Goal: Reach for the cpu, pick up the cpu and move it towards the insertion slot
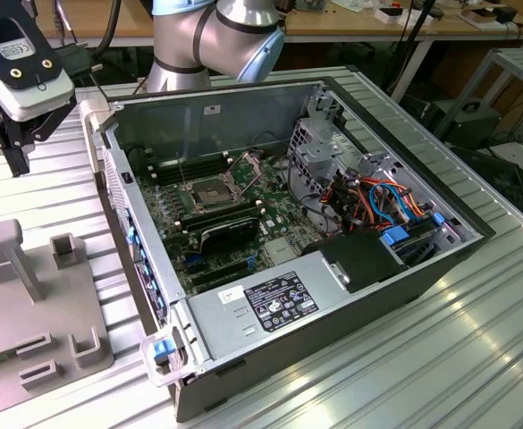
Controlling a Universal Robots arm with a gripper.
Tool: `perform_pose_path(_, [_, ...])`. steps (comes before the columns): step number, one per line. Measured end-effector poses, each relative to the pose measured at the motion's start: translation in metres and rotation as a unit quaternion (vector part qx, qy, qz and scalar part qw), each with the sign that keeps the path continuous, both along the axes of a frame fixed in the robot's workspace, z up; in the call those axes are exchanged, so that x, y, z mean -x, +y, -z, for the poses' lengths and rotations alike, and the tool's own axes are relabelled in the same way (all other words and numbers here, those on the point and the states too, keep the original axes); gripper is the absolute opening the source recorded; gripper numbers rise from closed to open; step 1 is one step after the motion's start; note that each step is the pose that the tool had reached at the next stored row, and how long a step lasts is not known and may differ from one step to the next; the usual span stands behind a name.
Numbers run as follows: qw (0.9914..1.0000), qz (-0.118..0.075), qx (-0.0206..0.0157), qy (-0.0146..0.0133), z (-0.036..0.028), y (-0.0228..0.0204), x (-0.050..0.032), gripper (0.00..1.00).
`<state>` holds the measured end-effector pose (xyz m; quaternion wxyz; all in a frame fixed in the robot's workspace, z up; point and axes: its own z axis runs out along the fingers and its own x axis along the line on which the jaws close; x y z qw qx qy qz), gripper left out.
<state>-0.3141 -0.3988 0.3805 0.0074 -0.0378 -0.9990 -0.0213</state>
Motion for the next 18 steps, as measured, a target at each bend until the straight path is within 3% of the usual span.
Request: perform_pose_path(18, [1.0,0.0,0.0,0.0016,0.0011,0.0,0.0146,0.11])
